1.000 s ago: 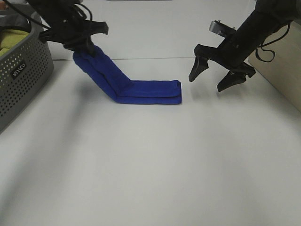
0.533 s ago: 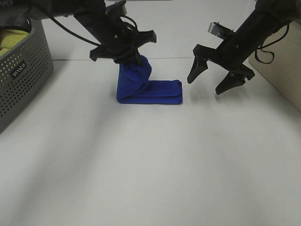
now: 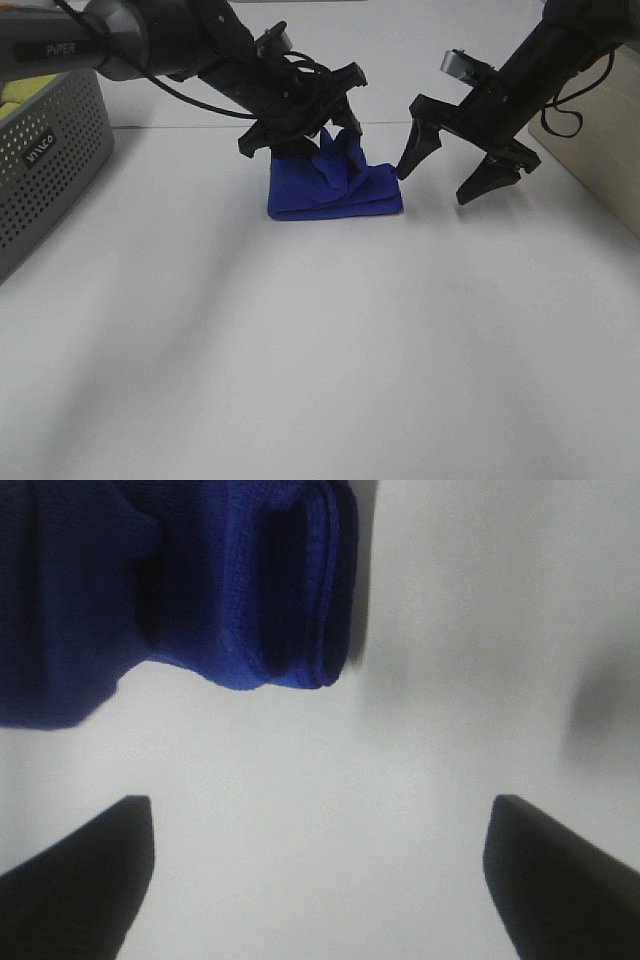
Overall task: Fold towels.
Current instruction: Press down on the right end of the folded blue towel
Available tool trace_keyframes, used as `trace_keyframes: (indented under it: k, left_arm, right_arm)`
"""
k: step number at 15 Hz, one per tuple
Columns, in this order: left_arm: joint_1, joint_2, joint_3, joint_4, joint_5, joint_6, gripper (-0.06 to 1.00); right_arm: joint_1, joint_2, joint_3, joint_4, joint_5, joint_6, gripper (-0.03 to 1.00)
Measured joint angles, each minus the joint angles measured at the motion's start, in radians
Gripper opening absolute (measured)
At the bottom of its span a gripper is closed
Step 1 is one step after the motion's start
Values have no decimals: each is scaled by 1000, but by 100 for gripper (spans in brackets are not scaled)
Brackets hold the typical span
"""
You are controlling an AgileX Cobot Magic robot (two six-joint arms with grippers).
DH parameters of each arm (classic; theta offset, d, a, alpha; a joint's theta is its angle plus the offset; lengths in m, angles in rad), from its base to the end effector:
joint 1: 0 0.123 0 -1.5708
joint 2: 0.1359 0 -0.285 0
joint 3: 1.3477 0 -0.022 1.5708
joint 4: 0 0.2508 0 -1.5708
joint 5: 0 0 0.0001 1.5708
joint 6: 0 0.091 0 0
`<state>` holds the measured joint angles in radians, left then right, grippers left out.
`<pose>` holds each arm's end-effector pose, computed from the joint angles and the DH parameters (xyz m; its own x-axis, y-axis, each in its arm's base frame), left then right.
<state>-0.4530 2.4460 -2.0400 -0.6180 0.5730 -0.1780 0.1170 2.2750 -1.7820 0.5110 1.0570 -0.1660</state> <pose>0.4789 -0.2649 0.1544 -0.8895 -0.2604 -0.3754 0.0365 0.7785 -0.6266 0.4574 0.0928 0.1532 -0.9921 -0.0230 -0.1237 -0.0750 0.8974 0.4349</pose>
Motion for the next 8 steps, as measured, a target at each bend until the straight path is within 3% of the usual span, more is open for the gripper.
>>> trace_keyframes:
  k: [3,8]
  left_arm:
    - [0,0,0,-155,-60,39,72]
    - [1,0,-105,-287,-54,232,72]
  right_arm:
    - [0,-16,0,32,12,-2,84]
    - [0,-119,0,83,2,-21,84]
